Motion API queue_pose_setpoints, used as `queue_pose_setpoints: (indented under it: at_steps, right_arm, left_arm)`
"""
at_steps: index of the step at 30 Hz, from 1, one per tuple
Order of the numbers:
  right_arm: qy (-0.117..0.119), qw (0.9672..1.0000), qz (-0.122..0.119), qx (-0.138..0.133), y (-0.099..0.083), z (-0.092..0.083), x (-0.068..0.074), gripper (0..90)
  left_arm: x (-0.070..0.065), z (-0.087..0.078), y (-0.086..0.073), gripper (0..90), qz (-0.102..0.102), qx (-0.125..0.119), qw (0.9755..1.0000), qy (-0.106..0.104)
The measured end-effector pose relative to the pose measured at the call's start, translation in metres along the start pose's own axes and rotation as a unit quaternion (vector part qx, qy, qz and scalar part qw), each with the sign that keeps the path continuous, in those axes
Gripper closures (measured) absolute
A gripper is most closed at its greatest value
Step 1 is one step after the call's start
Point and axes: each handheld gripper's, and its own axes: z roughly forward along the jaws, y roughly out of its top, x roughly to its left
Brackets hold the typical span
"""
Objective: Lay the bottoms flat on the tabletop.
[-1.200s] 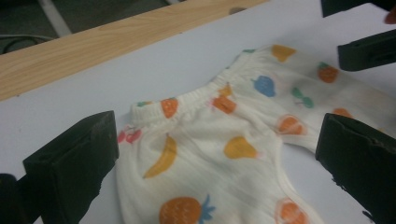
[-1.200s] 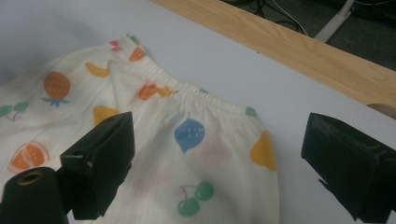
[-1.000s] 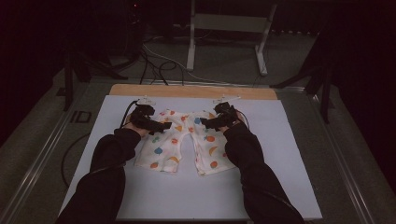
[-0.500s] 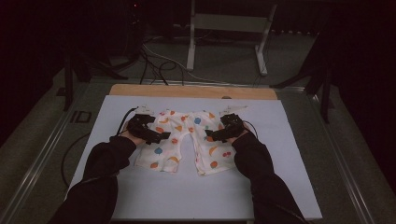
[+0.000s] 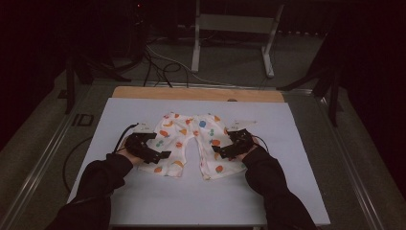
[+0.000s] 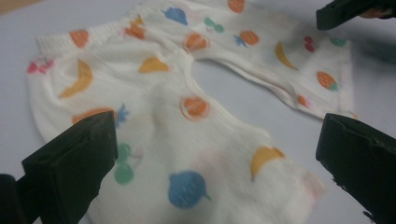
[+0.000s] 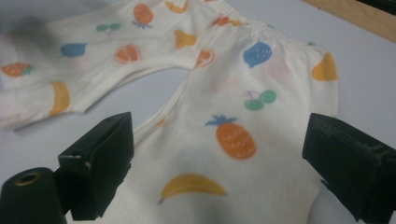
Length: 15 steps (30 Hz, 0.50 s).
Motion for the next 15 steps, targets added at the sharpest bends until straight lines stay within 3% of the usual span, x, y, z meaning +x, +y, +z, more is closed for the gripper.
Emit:
queue_pose_setpoints:
  at_steps: [15]
  right_arm:
    - [0.017,0.9996,-0.022,-0.008,-0.035,-0.020,0.030,9.3]
  left_arm:
    - [-0.028,-0.025,-0.048,0.3,0.020,-0.005,0.9998,-0.009]
